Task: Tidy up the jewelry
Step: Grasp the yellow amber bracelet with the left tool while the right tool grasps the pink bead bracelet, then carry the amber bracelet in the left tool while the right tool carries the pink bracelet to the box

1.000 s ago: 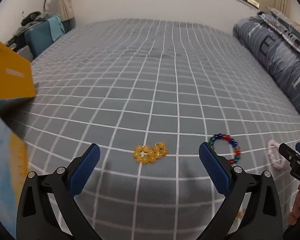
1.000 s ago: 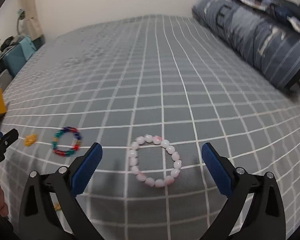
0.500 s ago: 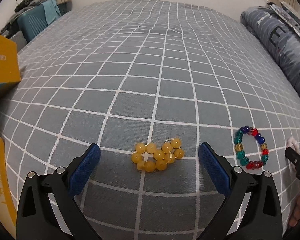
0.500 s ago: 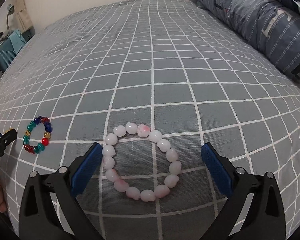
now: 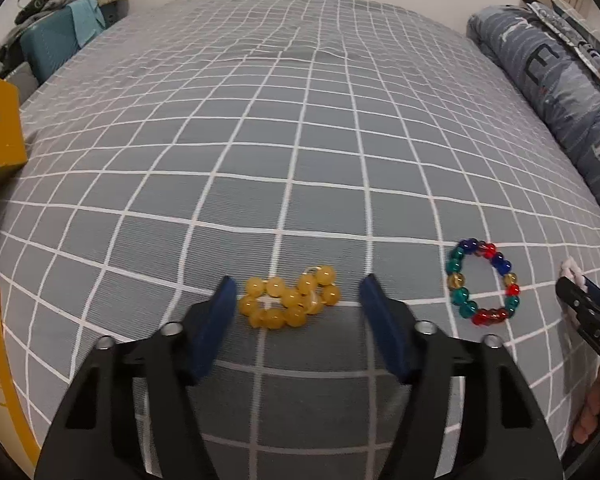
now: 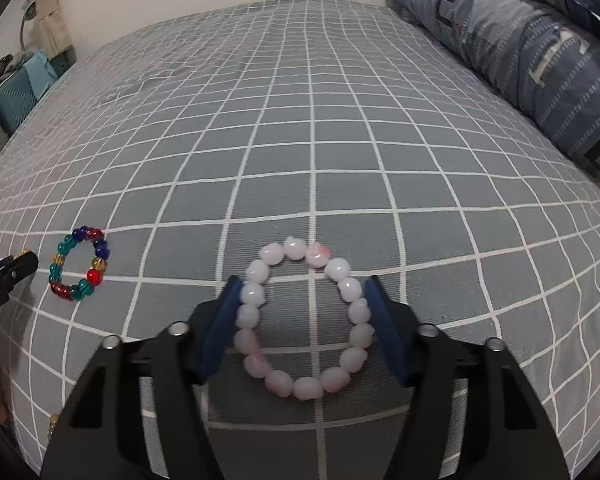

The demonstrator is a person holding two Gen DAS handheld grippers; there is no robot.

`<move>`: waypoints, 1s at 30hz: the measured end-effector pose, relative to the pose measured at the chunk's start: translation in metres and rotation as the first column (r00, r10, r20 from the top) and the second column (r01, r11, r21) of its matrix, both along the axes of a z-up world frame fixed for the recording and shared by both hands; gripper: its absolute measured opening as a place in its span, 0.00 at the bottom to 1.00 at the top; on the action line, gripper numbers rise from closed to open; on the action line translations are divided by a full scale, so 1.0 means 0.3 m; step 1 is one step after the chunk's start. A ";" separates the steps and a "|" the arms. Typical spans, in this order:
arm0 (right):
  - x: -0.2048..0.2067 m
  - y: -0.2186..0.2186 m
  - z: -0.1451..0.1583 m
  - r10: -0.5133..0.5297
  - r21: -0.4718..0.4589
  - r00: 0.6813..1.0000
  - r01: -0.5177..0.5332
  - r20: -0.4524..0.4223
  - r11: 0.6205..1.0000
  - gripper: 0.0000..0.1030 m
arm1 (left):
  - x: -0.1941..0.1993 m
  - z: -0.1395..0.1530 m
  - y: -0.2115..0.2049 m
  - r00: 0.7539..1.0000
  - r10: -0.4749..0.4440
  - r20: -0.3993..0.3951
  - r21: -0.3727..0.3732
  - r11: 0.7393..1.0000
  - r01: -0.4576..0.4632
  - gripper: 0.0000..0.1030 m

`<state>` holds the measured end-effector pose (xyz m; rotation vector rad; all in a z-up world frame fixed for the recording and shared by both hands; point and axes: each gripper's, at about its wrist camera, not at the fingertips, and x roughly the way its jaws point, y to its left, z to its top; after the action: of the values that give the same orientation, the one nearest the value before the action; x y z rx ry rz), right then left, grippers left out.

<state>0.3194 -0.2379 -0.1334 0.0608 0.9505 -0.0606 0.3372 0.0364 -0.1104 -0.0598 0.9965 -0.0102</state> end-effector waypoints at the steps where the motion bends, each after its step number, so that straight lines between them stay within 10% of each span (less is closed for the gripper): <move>1: 0.001 0.004 0.001 0.005 -0.002 1.000 -0.005 0.000 1.000 0.49 | -0.002 0.003 0.000 1.000 -0.005 -0.002 -0.006 1.000 0.005 0.48; 8: -0.001 0.031 0.004 0.039 -0.039 0.999 -0.039 0.015 0.998 0.18 | -0.004 0.008 -0.018 0.999 -0.053 -0.007 -0.023 0.998 0.053 0.18; 30: -0.034 0.028 0.070 0.030 0.006 0.994 -0.030 0.108 1.000 0.18 | -0.038 0.048 -0.023 0.996 -0.066 0.068 0.009 0.998 0.066 0.17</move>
<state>0.3091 -0.2296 -0.1124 0.0564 0.8437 -0.0256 0.3257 0.0293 -0.0961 -0.0203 0.9303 -0.0690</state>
